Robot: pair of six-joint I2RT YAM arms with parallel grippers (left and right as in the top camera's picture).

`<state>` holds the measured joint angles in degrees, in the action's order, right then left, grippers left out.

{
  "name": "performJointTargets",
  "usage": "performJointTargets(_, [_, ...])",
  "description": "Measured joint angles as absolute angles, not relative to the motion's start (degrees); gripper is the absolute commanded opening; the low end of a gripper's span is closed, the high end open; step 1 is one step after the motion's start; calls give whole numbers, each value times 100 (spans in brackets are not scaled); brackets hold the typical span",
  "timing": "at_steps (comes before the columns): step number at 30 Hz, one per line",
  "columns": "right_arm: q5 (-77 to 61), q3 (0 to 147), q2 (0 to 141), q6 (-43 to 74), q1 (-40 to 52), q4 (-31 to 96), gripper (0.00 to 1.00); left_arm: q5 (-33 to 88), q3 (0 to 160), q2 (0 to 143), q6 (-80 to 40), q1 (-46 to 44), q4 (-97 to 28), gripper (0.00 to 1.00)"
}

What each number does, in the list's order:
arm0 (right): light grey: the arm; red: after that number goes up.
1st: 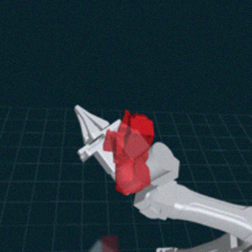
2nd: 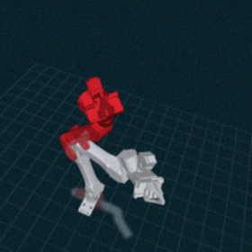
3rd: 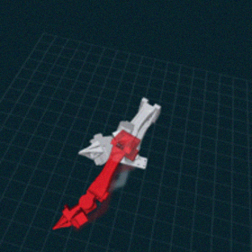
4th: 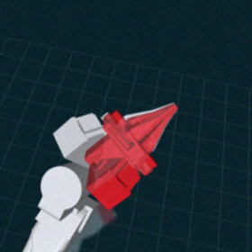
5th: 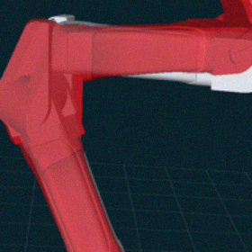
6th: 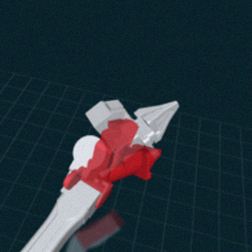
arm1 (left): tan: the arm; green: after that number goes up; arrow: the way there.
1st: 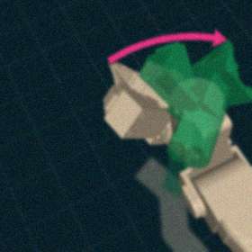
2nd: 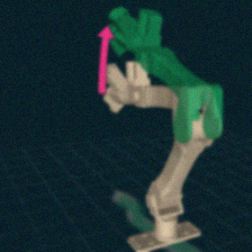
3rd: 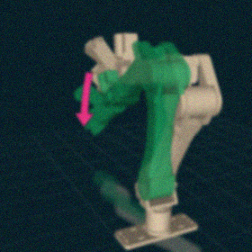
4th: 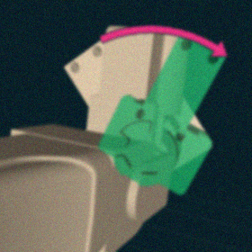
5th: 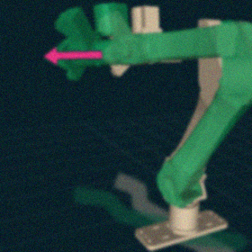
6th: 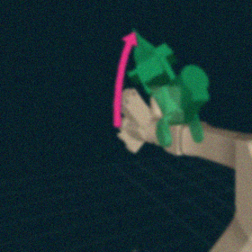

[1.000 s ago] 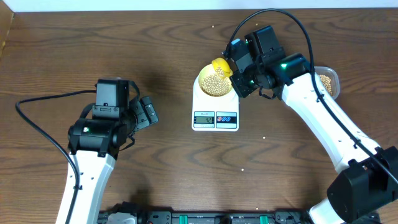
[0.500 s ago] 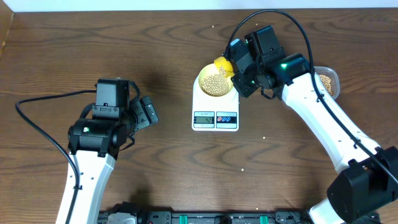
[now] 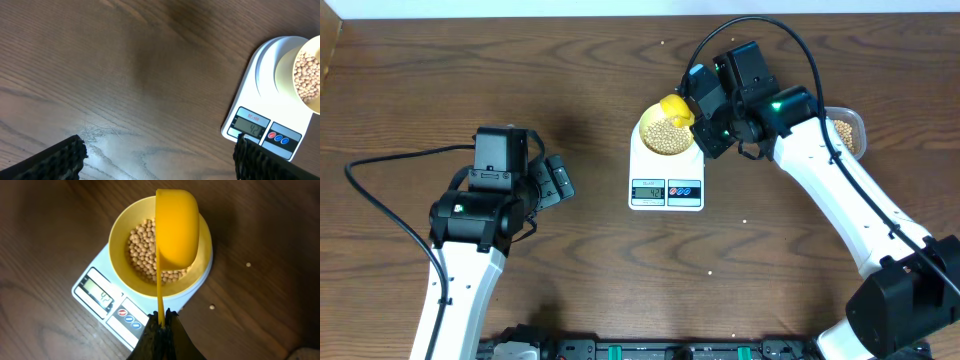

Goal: Scoop item into bowl and weigh 50g on scale
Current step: 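Hold the scoop inverted over the bowl to empty remaining beans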

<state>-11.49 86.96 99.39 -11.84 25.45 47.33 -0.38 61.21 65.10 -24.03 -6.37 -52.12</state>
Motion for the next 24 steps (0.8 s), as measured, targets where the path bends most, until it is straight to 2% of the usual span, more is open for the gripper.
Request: performJointTargets(24, [-1245, 8696, 9939, -814, 2545, 4729, 1, -38, 6121, 6510, -2403, -637, -5214, 96])
